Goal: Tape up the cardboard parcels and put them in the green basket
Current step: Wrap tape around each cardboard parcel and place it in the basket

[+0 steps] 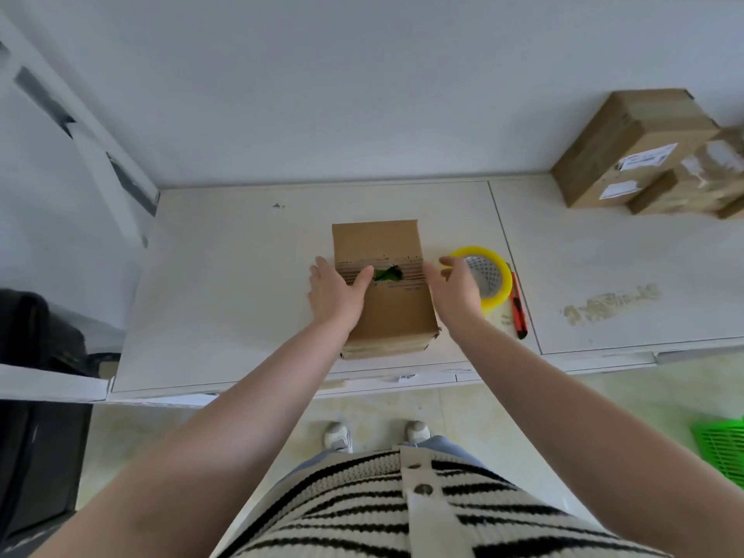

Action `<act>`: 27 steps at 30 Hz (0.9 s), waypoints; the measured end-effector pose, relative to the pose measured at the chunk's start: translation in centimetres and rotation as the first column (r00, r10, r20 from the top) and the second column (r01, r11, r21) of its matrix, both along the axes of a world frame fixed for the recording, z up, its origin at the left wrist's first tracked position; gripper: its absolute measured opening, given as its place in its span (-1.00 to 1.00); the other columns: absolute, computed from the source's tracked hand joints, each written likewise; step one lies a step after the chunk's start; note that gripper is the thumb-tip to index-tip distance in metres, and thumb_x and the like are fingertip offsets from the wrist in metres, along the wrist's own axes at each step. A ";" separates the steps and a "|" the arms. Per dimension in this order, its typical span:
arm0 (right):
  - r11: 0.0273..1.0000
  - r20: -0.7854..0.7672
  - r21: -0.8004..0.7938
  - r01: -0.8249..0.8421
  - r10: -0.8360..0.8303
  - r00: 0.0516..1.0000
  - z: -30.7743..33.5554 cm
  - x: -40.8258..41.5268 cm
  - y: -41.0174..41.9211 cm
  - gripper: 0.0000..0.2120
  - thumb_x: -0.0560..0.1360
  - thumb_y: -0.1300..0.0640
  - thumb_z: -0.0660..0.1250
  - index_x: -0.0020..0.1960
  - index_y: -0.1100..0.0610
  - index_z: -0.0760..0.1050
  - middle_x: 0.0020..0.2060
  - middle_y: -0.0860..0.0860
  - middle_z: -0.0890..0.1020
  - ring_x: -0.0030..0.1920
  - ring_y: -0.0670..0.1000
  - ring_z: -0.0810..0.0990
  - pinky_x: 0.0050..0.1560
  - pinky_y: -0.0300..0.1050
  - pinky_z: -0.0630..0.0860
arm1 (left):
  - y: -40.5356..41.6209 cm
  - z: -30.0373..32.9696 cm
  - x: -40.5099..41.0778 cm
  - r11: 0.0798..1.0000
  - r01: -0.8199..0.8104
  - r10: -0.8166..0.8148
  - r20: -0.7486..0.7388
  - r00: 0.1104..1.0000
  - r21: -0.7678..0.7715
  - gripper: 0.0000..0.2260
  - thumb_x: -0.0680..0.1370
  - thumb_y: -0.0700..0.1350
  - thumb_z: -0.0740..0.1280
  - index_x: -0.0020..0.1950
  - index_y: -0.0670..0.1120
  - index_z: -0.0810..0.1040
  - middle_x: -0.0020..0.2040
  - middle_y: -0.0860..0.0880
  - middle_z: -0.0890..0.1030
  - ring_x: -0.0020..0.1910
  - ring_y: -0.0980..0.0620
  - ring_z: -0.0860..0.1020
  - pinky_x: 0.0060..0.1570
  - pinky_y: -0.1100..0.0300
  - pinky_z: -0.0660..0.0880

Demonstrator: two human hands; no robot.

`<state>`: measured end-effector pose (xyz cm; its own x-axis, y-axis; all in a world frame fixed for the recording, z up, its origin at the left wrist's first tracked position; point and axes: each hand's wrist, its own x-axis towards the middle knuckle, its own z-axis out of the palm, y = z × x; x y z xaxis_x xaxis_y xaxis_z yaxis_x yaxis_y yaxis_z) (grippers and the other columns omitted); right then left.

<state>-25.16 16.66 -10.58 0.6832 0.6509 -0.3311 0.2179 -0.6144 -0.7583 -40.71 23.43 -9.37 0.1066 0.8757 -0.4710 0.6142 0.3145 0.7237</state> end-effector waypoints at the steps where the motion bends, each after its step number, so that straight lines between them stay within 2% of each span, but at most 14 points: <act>1: 1.000 0.081 0.015 -0.010 0.009 0.997 -0.1 1.0 -0.4 -0.58 0.58 -0.04 0.28 0.36 0.14 0.39 0.21 0.08 0.53 0.23 0.11 0.49 0.15 -0.05 0.42 | 0.0 0.3 0.0 0.999 0.019 -0.017 -0.051 0.999 0.037 -0.18 0.60 0.18 0.27 0.62 -0.15 -0.14 0.63 -0.13 -0.06 0.60 -0.12 -0.02 0.55 -0.11 0.01; 2: 0.999 0.168 -0.015 -0.041 0.043 0.985 -0.2 2.1 -0.9 -0.61 0.58 0.00 0.30 0.32 0.17 0.42 0.20 0.08 0.54 0.22 0.13 0.49 0.13 -0.05 0.41 | -0.1 0.7 0.1 0.996 0.038 -0.031 -0.098 0.995 0.074 -0.20 0.61 0.17 0.25 0.62 -0.16 -0.14 0.63 -0.14 -0.08 0.61 -0.11 -0.06 0.56 -0.09 -0.06; 4: 0.969 0.290 -0.198 -0.149 0.203 0.935 -0.7 3.9 -2.0 -0.57 0.55 -0.04 0.35 0.30 0.18 0.41 0.16 0.09 0.56 0.20 0.16 0.51 0.17 0.01 0.43 | -0.2 1.4 0.4 0.986 0.067 -0.043 -0.160 0.986 0.151 -0.23 0.63 0.15 0.22 0.62 -0.17 -0.12 0.63 -0.15 -0.09 0.61 -0.11 -0.11 0.54 -0.08 -0.12; 6: 0.857 0.343 -0.441 -0.267 0.436 0.832 -1.3 5.0 -3.0 -0.57 0.53 -0.09 0.35 0.29 0.14 0.42 0.08 0.09 0.62 0.14 0.17 0.54 0.20 0.00 0.37 | -0.5 2.1 1.0 0.972 0.095 -0.057 -0.178 0.982 0.214 -0.27 0.64 0.12 0.21 0.62 -0.18 -0.09 0.63 -0.15 -0.09 0.61 -0.11 -0.12 0.54 -0.08 -0.14; 8: 0.793 0.374 -0.515 -0.324 0.548 0.748 -1.5 5.8 -3.4 -0.70 0.57 -0.02 0.31 0.24 0.09 0.47 0.05 0.10 0.64 0.12 0.18 0.50 0.15 -0.03 0.36 | -1.0 2.7 1.5 0.957 0.126 -0.089 -0.151 0.984 0.261 -0.31 0.65 0.09 0.20 0.62 -0.17 -0.07 0.63 -0.14 -0.09 0.61 -0.09 -0.13 0.54 -0.06 -0.16; 11: 0.883 0.384 -0.347 -0.316 0.441 0.811 0.2 6.9 -2.7 -0.77 0.59 0.07 0.29 0.21 0.11 0.53 0.01 0.13 0.64 0.00 0.16 0.51 -0.10 -0.12 0.33 | -1.9 3.5 2.3 0.935 0.153 -0.158 -0.012 0.987 0.321 -0.35 0.66 0.05 0.22 0.62 -0.14 0.00 0.63 -0.08 -0.01 0.61 -0.01 -0.08 0.56 0.04 -0.08; 13: 0.937 0.348 -0.162 -0.310 0.348 0.870 2.5 7.8 -1.6 -0.76 0.58 0.09 0.31 0.19 0.19 0.55 -0.03 0.13 0.63 -0.06 0.13 0.52 -0.15 -0.15 0.28 | -2.0 4.2 2.8 0.923 0.150 -0.187 0.074 0.980 0.355 -0.40 0.65 0.04 0.24 0.61 -0.11 0.09 0.61 -0.04 0.13 0.59 0.01 0.07 0.54 0.08 0.07; 14: 0.935 0.319 -0.082 -0.344 0.352 0.880 3.9 8.1 -1.1 -0.78 0.57 0.11 0.33 0.14 0.22 0.56 -0.08 0.11 0.60 -0.10 0.09 0.49 -0.17 -0.16 0.25 | -1.8 4.6 3.2 0.923 0.144 -0.193 0.107 0.975 0.357 -0.41 0.65 0.05 0.24 0.60 -0.09 0.12 0.59 -0.02 0.18 0.56 0.02 0.15 0.51 0.11 0.13; 15: 0.910 0.297 -0.022 -0.414 0.401 0.866 5.4 8.4 -0.8 -0.81 0.56 0.13 0.35 0.08 0.24 0.56 -0.15 0.10 0.57 -0.13 0.06 0.46 -0.20 -0.13 0.22 | -1.5 5.0 3.6 0.927 0.136 -0.195 0.141 0.970 0.349 -0.42 0.65 0.06 0.24 0.60 -0.07 0.13 0.58 0.00 0.20 0.54 0.04 0.20 0.49 0.14 0.16; 17: 0.799 0.276 0.059 -0.599 0.563 0.779 8.4 8.2 -0.3 -0.88 0.54 0.17 0.36 -0.01 0.23 0.56 -0.21 0.11 0.54 -0.17 0.06 0.44 -0.17 -0.04 0.29 | -0.7 6.0 4.3 0.945 0.110 -0.186 0.228 0.956 0.309 -0.41 0.64 0.08 0.24 0.61 -0.05 0.12 0.58 0.01 0.20 0.54 0.07 0.20 0.47 0.18 0.17; 20: 0.630 0.250 0.132 -0.765 0.726 0.641 11.0 6.9 -0.1 -0.89 0.55 0.22 0.35 0.03 0.25 0.56 -0.14 0.19 0.58 -0.10 0.14 0.49 -0.08 -0.01 0.39 | 0.3 7.1 3.9 0.974 0.075 -0.156 0.386 0.909 0.216 -0.42 0.64 0.06 0.24 0.61 -0.04 0.13 0.52 -0.01 0.33 0.44 0.09 0.36 0.33 0.31 0.31; 23: 0.576 0.256 0.153 -0.803 0.761 0.595 11.1 5.5 -0.1 -0.84 0.56 0.22 0.34 0.09 0.28 0.56 -0.08 0.22 0.59 -0.03 0.20 0.52 0.03 0.07 0.43 | 0.8 7.7 2.0 0.963 0.095 -0.191 0.386 0.903 0.254 -0.50 0.62 0.00 0.31 0.54 -0.07 0.31 0.33 0.00 0.52 0.21 0.14 0.53 0.22 0.37 0.42; 25: 0.554 0.271 0.150 -0.819 0.773 0.573 10.8 5.1 -0.2 -0.84 0.56 0.21 0.34 0.10 0.27 0.56 -0.09 0.19 0.59 -0.03 0.19 0.52 0.03 0.03 0.42 | 1.0 7.8 0.8 0.952 0.063 -0.179 0.379 0.908 0.298 -0.59 0.59 -0.08 0.37 0.43 -0.11 0.46 0.21 0.02 0.59 0.12 0.19 0.56 0.15 0.39 0.47; 27: 0.535 0.269 0.151 -0.831 0.787 0.555 10.8 4.7 -0.3 -0.85 0.57 0.21 0.34 0.09 0.26 0.56 -0.11 0.17 0.58 -0.06 0.17 0.52 0.00 -0.02 0.41 | 1.3 7.8 -0.1 0.959 -0.026 -0.107 0.441 0.891 0.284 -0.72 0.57 -0.18 0.40 0.28 -0.14 0.56 0.15 -0.05 0.65 0.11 0.10 0.61 0.14 0.29 0.53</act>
